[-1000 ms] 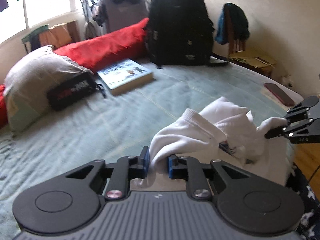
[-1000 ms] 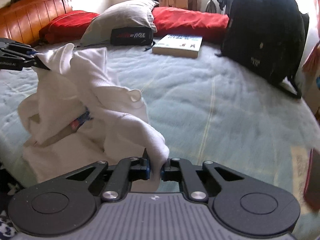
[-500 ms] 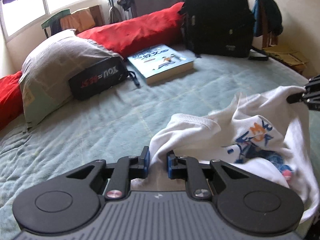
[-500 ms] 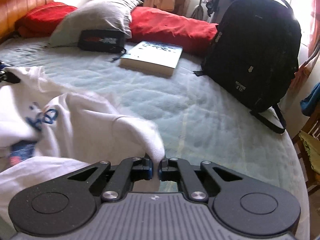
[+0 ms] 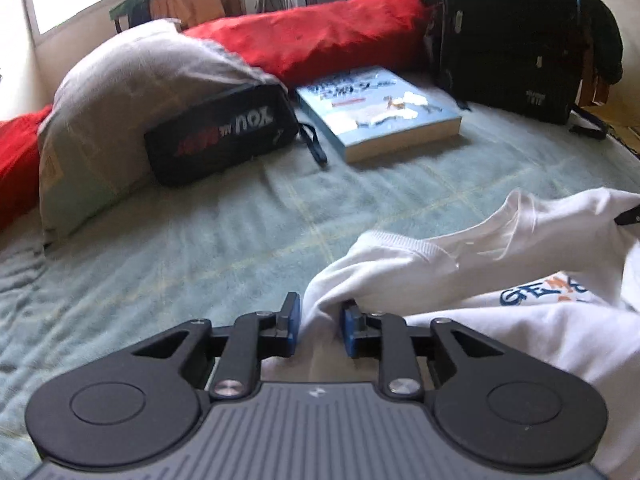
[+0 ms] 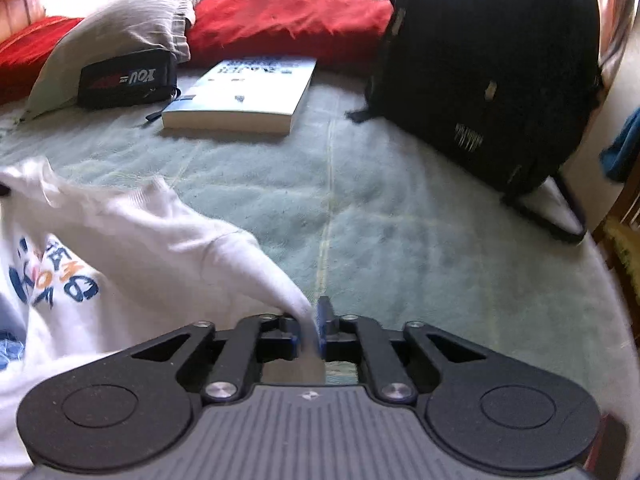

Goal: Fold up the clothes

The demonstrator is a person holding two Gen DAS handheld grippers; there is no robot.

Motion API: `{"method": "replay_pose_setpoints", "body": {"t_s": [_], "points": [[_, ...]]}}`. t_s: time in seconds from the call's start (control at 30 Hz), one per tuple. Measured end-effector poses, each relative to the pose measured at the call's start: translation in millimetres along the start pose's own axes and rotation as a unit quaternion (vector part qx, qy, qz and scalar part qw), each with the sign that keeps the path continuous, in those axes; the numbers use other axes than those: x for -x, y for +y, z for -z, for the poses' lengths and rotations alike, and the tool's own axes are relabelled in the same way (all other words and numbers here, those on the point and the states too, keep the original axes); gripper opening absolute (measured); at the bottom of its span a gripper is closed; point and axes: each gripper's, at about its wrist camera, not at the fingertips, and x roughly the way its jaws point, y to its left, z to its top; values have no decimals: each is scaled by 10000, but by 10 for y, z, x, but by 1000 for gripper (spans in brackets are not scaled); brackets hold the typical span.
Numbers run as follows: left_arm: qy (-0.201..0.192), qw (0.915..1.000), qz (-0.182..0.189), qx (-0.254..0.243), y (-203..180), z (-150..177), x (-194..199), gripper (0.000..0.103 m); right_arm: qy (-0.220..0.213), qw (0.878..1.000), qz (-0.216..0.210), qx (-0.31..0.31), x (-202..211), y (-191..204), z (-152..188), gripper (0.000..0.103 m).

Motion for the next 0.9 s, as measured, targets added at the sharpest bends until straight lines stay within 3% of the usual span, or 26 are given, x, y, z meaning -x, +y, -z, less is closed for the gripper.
{"method": "replay_pose_setpoints", "body": {"t_s": [0.07, 0.3, 0.37, 0.43, 0.7, 0.9], "points": [[15, 10000, -73, -29, 6, 52, 47, 33, 10, 9999, -74, -85, 15, -9, 66, 36], [-19, 9999, 6, 134, 58, 249, 490, 52, -106, 9993, -325, -151, 476, 49, 382, 59], [18, 9998, 77, 179, 26, 350, 653, 59, -133, 9987, -468, -119, 647, 96, 513, 78], [64, 9995, 185, 243, -15, 488, 821, 74, -122, 9984, -542, -78, 812, 168, 660, 87], [161, 9986, 419, 286, -335, 1120, 1497, 80, 56, 9947, -983, -296, 1321, 470, 1344, 98], [289, 9978, 392, 454, -532, 1422, 1660, 80, 49, 9867, -1372, -867, 1504, 653, 1682, 99]]}}
